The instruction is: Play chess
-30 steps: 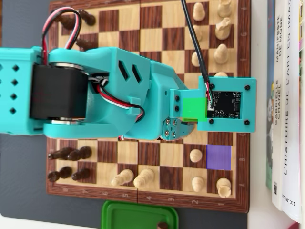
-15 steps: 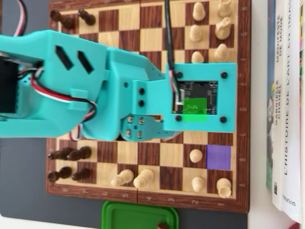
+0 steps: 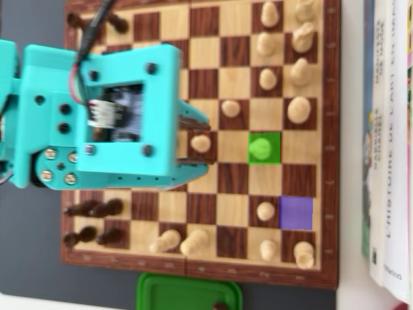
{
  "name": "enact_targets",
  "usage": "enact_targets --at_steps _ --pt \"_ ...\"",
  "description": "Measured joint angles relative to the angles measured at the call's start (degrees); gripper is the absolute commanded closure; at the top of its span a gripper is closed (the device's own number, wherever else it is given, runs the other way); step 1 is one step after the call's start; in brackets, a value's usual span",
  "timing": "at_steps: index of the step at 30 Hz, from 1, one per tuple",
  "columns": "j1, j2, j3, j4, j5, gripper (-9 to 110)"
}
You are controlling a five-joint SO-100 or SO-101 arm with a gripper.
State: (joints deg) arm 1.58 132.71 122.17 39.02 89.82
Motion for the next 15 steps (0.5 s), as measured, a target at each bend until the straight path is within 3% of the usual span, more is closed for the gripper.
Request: enact_targets --at_steps 15 --pt "-1.7 26.2 29.2 -42.4 0.0 88"
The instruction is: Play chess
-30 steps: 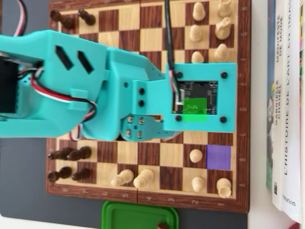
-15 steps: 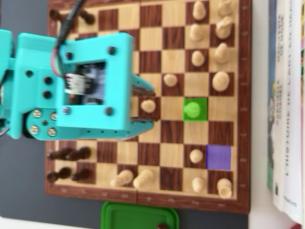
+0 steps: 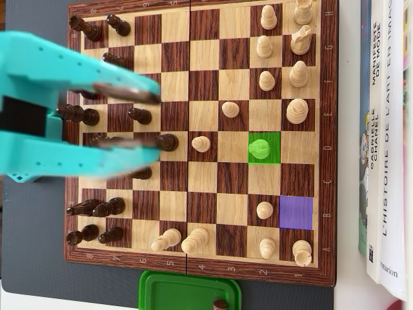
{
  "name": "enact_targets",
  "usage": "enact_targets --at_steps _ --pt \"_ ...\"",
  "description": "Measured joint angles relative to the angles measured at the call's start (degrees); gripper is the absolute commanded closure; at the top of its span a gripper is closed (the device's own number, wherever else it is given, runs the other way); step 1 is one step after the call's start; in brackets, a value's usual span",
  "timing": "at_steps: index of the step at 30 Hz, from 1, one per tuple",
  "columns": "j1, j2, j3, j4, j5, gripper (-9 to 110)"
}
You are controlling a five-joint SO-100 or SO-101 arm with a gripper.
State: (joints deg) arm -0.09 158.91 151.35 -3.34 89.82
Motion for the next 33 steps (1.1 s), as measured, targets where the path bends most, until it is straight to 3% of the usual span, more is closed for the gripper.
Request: enact_targets --at_steps 14,24,33 --pt "-1.1 20.7 20.0 -36.0 0.0 88" --pt "-1.0 28.0 25.5 -67.0 0.0 88" --pt "-0.6 32.9 28.3 -84.4 0.0 88"
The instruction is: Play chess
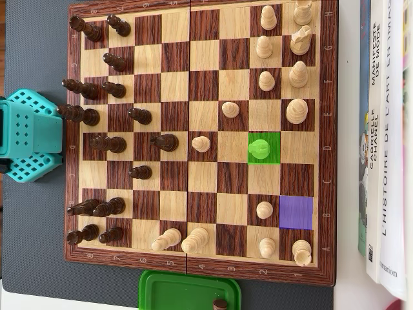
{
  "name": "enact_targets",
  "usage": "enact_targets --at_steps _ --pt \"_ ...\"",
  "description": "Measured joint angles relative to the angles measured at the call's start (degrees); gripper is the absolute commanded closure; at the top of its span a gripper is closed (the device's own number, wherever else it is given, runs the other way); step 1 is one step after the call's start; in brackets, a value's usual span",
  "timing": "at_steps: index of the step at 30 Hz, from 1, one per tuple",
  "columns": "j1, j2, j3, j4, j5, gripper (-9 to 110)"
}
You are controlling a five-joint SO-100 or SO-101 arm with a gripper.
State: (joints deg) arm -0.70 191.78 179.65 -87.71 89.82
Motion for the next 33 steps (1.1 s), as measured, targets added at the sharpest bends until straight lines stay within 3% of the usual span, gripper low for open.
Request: enact_targets --at_steps 12,33 --pt "-0.1 0.1 0.2 -14.8 -3.9 88" --pt "-1.9 0.2 0.2 -15.6 -7.1 88"
